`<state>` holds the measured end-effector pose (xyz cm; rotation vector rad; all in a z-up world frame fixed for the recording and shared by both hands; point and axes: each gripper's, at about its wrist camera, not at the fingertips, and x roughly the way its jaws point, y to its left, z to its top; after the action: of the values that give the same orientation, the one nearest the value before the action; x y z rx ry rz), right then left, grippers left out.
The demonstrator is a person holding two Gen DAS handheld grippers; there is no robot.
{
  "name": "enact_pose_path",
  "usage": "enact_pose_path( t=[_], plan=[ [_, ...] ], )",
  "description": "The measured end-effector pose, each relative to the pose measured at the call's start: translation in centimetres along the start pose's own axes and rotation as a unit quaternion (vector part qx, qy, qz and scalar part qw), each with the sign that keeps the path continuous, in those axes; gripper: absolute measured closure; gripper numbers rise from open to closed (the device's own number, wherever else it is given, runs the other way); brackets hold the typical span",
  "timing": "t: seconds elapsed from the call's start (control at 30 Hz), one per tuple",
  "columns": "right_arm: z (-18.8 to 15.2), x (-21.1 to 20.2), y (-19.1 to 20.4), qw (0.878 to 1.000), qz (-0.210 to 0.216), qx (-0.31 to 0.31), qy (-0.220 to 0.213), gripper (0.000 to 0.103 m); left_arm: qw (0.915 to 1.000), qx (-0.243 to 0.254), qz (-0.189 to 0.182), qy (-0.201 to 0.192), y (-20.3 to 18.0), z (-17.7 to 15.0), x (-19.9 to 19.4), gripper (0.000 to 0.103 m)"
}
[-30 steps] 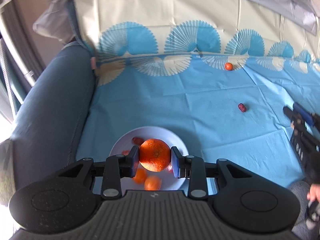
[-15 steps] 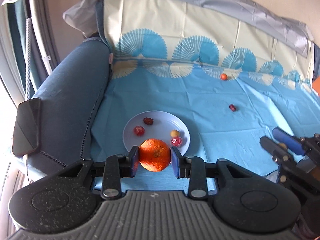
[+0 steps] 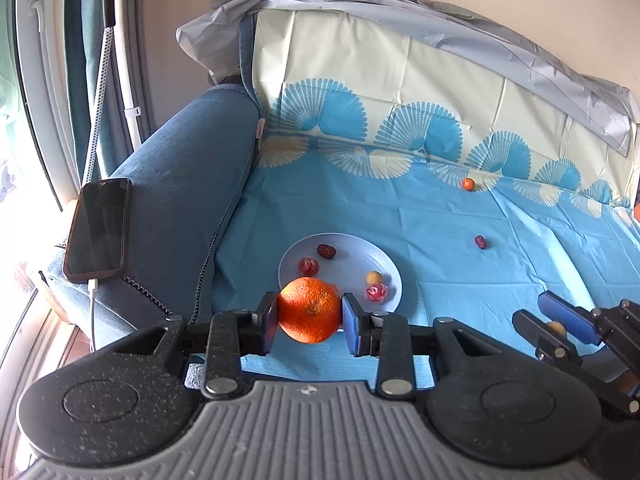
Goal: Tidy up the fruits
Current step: 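Carry both fruits over the blue plate and open both grippers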
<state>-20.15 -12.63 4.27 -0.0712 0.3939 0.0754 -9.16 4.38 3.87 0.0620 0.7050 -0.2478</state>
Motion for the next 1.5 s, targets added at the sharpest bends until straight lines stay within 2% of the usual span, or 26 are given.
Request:
enact_pose_path(
  t=[0.37, 0.7, 0.93, 1.07, 1.3, 1.5],
  plan=[
    [-0.4, 1.2, 0.1, 1.000, 0.001, 0.002, 0.015, 0.081, 0.9999, 0.006, -0.009, 0.012, 0.2, 0.1, 1.6, 0.066],
    [0.0, 5.0, 0.1, 0.999, 0.017, -0.001, 0.032, 0.081, 0.9993, -0.002, -0.017, 0.034, 1.5, 1.6, 5.9, 0.066],
    [-0.1, 10.6, -0.8, 0.997, 0.047, -0.008, 0.056, 0.081, 0.9982, 0.005, -0.016, 0.058, 2.0, 3.6, 11.1, 0.066],
    [-0.4, 14.8, -1.7, 0.995, 0.062, 0.000, 0.076, 0.081, 0.9963, 0.011, -0.014, 0.085, 1.6, 4.7, 15.4, 0.066],
    [-0.9, 22.5, -1.5, 0.992, 0.078, -0.021, 0.101, 0.081, 0.9930, 0.023, -0.012, 0.115, 1.0, 5.9, 22.6, 0.066],
    [-1.4, 27.4, -1.5, 0.988, 0.102, -0.031, 0.112, 0.081, 0.9913, 0.039, -0.012, 0.125, 0.2, 6.3, 27.1, 0.066]
  ],
)
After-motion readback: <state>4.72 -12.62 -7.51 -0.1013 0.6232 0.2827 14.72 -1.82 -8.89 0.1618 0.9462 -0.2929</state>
